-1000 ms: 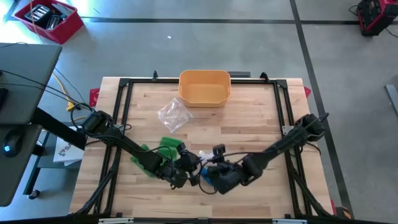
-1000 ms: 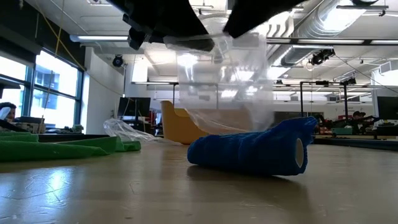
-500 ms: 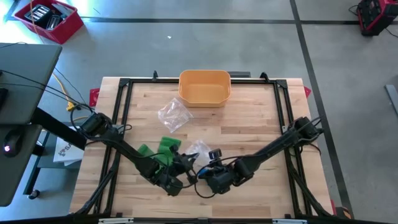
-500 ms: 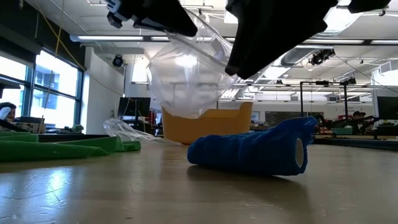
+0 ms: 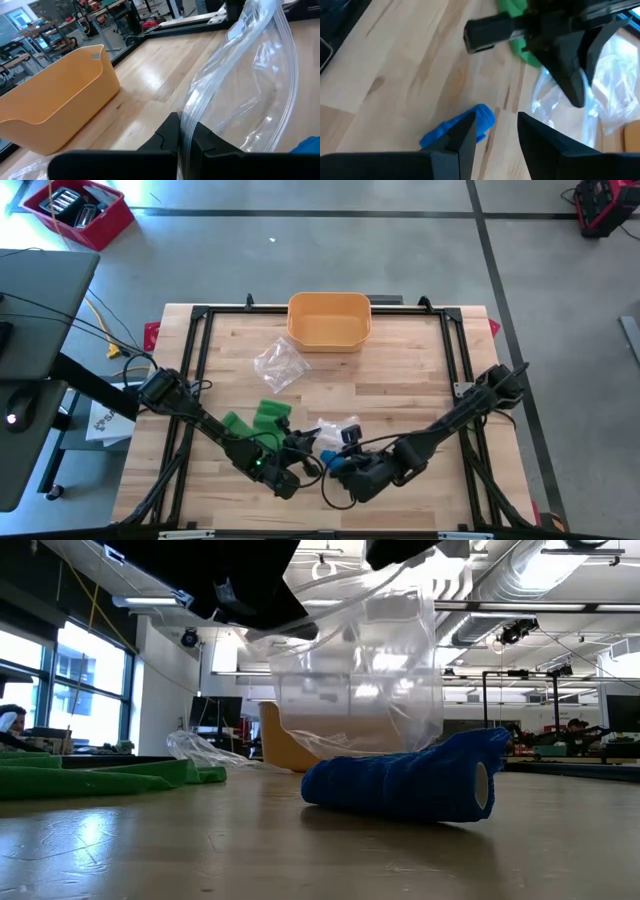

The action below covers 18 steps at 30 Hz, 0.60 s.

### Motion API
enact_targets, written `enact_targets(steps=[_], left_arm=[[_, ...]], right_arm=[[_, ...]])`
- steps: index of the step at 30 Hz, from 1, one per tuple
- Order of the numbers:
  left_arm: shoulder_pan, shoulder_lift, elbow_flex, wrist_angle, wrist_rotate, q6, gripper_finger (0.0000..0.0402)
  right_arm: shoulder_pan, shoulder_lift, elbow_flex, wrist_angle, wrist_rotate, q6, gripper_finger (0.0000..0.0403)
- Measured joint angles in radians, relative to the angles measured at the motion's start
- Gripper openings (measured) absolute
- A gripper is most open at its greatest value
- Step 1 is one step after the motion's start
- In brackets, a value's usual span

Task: Roll bandage
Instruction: Open the right transparent zip bag

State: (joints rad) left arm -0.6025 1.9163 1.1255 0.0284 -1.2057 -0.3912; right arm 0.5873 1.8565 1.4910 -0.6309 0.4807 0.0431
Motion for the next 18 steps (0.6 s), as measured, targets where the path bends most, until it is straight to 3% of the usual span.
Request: enact_targets(steps=[5, 9, 18], left_arm=[[0.001, 0.001, 0.000, 0.001, 0.001, -0.019, 0.0000], [0.002, 0.002, 0.000, 0.027, 0.007, -0.041, 0.0000], [-0.003, 0.039, 0.001, 0.069, 0.005, -0.031, 0.0000]], right_arm=[[-0.036, 0.011, 0.000, 0.004, 0.069, 0.090, 0.0133], [-0.070, 0.049, 0.000, 0.003, 0.059, 0.123, 0.0133], [-0.118, 0.143, 0.000, 0.061, -0.177, 0.066, 0.0133]])
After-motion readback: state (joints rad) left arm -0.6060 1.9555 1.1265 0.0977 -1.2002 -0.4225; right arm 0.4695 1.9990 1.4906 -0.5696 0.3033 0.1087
